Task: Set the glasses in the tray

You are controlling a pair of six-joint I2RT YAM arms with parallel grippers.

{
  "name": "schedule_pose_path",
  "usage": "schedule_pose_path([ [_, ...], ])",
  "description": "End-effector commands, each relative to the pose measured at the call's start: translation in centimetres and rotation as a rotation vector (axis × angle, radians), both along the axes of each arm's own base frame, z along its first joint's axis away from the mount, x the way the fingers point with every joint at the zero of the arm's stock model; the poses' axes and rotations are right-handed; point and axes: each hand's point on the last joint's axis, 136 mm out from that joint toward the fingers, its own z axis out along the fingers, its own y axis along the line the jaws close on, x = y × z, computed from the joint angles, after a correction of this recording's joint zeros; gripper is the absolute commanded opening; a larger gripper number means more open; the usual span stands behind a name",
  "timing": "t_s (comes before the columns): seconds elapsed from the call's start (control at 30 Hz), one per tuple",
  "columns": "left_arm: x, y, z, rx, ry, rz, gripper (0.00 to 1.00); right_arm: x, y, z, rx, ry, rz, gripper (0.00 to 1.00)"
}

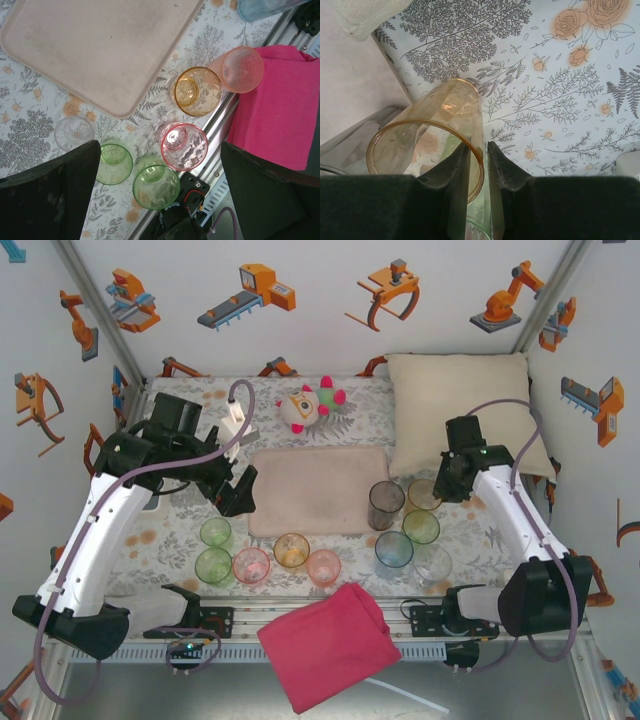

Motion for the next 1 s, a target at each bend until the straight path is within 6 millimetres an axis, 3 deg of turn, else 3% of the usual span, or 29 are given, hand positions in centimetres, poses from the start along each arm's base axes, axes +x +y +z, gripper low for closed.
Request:
schedule_pose_path([
  [0.0,0.1,-0.3,0.7,-0.009,-0.026,-0.013,0.97,-0.1,-0.8,-0.4,-0.035,0.005,0.001,0.22],
  [0.53,0.2,-0.4,0.9,-0.017,-0.023,-0.011,0.97,-0.1,-1.3,0.1,-0.055,-0.004,0.011,0.0],
  [0.97,0.1,-0.5,1.4,-0.031,-0.032,-0.016,0.97,0.0,-1.8,2.6,-0.05,-0.052,-0.002,0.0],
])
